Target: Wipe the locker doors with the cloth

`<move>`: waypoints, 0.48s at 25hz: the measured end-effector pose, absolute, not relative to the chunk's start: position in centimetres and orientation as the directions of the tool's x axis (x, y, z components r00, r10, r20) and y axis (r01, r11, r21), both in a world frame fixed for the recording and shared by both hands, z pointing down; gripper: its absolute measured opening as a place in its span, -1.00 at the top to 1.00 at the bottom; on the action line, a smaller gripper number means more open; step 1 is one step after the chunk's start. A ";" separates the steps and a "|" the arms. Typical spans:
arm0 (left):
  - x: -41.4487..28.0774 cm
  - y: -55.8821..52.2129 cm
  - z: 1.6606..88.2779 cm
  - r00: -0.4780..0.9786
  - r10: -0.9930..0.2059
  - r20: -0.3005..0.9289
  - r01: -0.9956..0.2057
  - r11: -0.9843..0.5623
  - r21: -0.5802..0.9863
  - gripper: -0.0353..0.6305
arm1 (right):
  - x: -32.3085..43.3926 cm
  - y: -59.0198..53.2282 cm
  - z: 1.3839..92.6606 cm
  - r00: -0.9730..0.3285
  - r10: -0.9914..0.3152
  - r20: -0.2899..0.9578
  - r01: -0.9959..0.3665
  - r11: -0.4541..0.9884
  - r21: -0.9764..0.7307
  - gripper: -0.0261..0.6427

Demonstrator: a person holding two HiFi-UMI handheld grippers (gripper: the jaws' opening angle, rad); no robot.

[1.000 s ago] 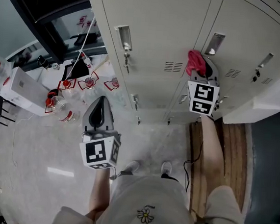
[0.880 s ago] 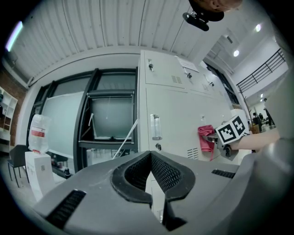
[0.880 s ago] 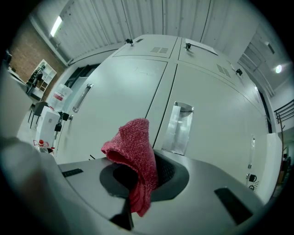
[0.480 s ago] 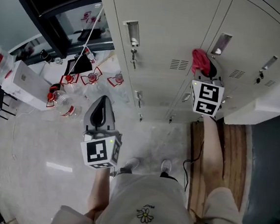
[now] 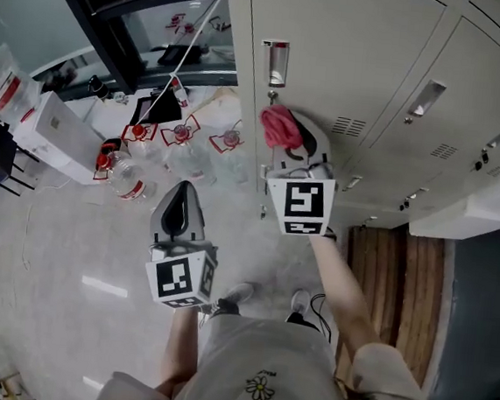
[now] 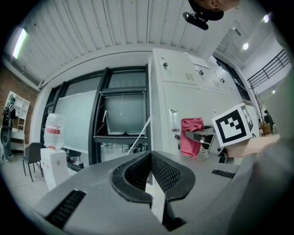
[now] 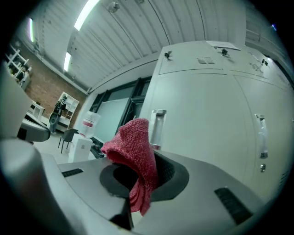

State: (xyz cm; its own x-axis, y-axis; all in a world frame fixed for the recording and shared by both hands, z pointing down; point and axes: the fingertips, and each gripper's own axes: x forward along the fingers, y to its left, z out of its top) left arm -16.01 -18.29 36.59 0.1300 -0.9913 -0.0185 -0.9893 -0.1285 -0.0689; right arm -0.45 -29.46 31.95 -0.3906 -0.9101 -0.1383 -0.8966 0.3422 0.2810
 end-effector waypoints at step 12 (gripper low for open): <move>-20.5 -17.5 37.7 0.033 -0.999 0.021 -0.997 -0.034 -0.068 0.84 | -7.3 -33.4 37.3 -0.352 -0.934 -0.057 -0.869 0.304 0.390 0.83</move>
State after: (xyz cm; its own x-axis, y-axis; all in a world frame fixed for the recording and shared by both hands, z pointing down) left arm -20.46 -17.50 37.67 0.0330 -0.9992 0.0207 -0.9971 -0.0343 -0.0682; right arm -7.26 -33.40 37.33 -0.3523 -0.9342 -0.0568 -0.8693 0.3042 0.3895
